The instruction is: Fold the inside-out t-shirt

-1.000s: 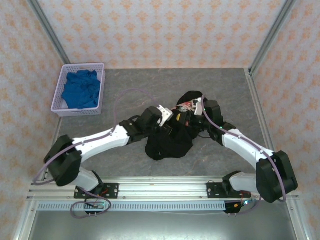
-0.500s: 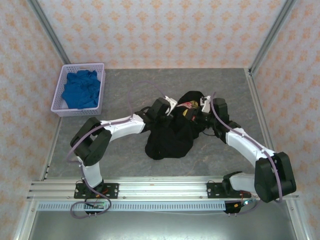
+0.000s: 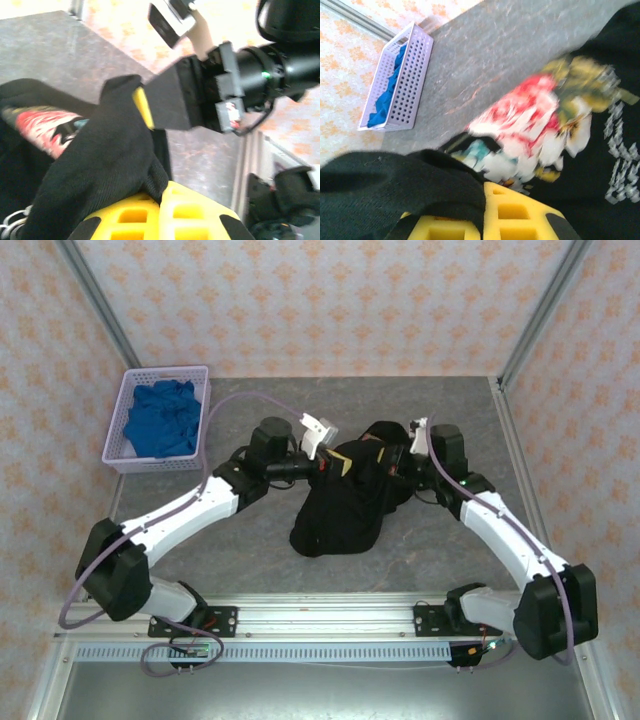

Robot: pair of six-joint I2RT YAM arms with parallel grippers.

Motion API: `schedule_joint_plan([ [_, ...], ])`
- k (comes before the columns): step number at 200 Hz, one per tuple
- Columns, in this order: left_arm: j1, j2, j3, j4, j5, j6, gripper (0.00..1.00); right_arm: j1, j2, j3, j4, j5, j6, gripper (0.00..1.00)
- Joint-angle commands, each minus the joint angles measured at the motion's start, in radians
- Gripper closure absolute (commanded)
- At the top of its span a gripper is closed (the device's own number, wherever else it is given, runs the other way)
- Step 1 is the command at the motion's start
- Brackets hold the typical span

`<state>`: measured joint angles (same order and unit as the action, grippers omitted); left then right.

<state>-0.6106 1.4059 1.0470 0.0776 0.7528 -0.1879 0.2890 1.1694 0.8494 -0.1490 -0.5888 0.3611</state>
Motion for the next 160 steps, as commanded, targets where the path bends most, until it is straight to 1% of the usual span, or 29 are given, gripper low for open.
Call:
schedule_joint_plan([
  [1, 0.021, -0.041, -0.028, 0.003, 0.172, -0.053, 1.0, 0.0, -0.001, 0.074, -0.192, 0.215, -0.13, 0.94],
  [14, 0.024, -0.052, -0.029, -0.007, 0.156, -0.055, 1.0, 0.029, 0.009, 0.113, -0.29, 0.352, -0.172, 0.85],
  [28, 0.025, -0.048, -0.011, -0.044, 0.134, -0.043, 1.0, 0.08, -0.014, 0.127, -0.353, 0.498, -0.225, 0.73],
  [39, 0.027, -0.04, 0.007, -0.076, 0.117, -0.034, 1.0, 0.123, -0.059, 0.107, -0.356, 0.561, -0.269, 0.66],
  [50, 0.028, -0.031, 0.019, -0.09, 0.105, -0.034, 1.0, 0.152, -0.133, 0.058, -0.324, 0.548, -0.3, 0.61],
  [64, 0.028, -0.022, 0.028, -0.097, 0.092, -0.037, 1.0, 0.18, -0.228, -0.017, -0.265, 0.448, -0.333, 0.55],
  [71, 0.028, -0.02, 0.03, -0.102, 0.085, -0.038, 1.0, 0.2, -0.264, -0.042, -0.251, 0.421, -0.341, 0.53],
  [88, 0.027, -0.017, 0.033, -0.113, 0.067, -0.036, 1.0, 0.274, -0.324, -0.084, -0.244, 0.401, -0.375, 0.5],
  [97, 0.027, -0.014, 0.034, -0.117, 0.056, -0.036, 1.0, 0.311, -0.339, -0.099, -0.233, 0.396, -0.382, 0.5],
  [113, 0.028, -0.006, 0.041, -0.132, 0.044, -0.032, 1.0, 0.355, -0.33, -0.114, -0.207, 0.373, -0.373, 0.49],
  [133, 0.027, -0.004, 0.039, -0.14, 0.032, -0.031, 1.0, 0.398, -0.285, -0.133, -0.16, 0.357, -0.337, 0.53],
  [160, 0.027, 0.002, 0.041, -0.137, 0.029, -0.034, 1.0, 0.411, -0.213, -0.142, -0.085, 0.456, -0.273, 0.56],
])
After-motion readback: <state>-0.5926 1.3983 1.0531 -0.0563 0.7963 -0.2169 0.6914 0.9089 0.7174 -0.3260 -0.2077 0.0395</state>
